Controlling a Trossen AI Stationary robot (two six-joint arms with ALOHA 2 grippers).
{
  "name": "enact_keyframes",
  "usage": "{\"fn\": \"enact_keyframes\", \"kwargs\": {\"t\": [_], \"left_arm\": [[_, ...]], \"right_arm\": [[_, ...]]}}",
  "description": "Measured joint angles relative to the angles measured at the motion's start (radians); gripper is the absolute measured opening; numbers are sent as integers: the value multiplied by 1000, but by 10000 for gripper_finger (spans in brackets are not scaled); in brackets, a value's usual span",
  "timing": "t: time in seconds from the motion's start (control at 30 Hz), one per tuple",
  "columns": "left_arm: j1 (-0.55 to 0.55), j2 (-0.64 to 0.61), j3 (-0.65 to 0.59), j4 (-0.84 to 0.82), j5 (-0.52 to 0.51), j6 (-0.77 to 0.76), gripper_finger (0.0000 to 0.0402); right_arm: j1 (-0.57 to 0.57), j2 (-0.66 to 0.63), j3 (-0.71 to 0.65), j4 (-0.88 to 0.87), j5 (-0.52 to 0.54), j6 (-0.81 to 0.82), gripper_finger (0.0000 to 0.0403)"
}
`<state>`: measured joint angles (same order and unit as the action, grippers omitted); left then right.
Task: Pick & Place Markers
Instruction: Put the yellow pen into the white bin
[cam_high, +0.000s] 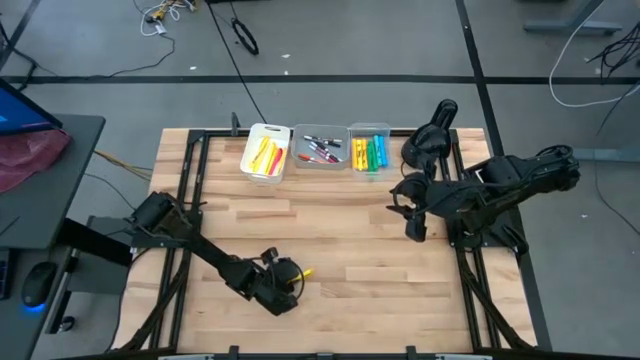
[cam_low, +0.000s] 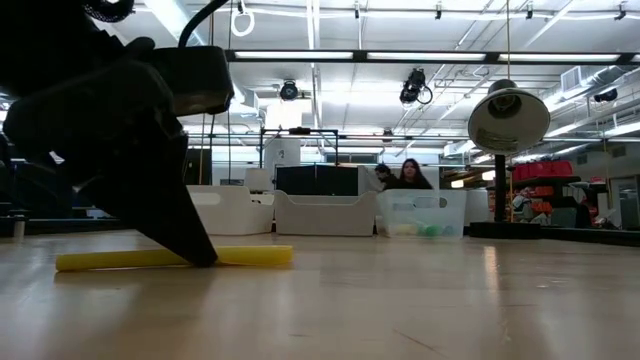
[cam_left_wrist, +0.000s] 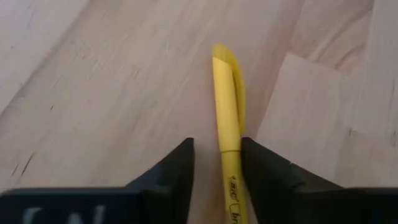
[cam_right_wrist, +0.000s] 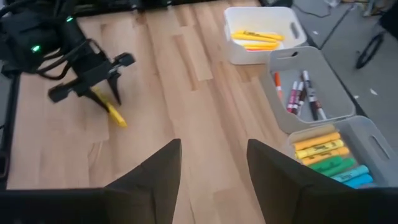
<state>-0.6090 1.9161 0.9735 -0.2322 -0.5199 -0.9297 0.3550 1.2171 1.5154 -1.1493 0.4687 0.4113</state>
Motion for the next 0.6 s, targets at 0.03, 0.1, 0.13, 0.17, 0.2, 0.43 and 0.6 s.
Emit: {"fn": "enact_keyframes", "kwargs": {"t": [0.03, 0.1, 0.13, 0.17, 0.2, 0.43, 0.6], "left_arm": [[0, 0, 0, -12, 2, -2, 125], [0, 1, 1, -31, 10, -2, 97], [2, 1, -4, -31, 11, -2, 82], [6, 1, -11, -28, 13, -2, 67], [11, -1, -15, -27, 18, -2, 52], [56, -28, -29, 2, 95, -1, 34], [118, -118, -40, -35, 122, 21, 34]], "right_arm": [[0, 0, 0, 0, 11, 8, 185], [0, 0, 0, 0, 33, 27, 185], [0, 0, 0, 1, 42, 38, 185], [-1, 0, 0, 1, 49, 47, 185], [-1, 0, 0, 2, 55, 57, 185], [-4, 0, 0, 3, 100, 135, 185], [-19, 0, 0, 3, 100, 185, 185]]}}
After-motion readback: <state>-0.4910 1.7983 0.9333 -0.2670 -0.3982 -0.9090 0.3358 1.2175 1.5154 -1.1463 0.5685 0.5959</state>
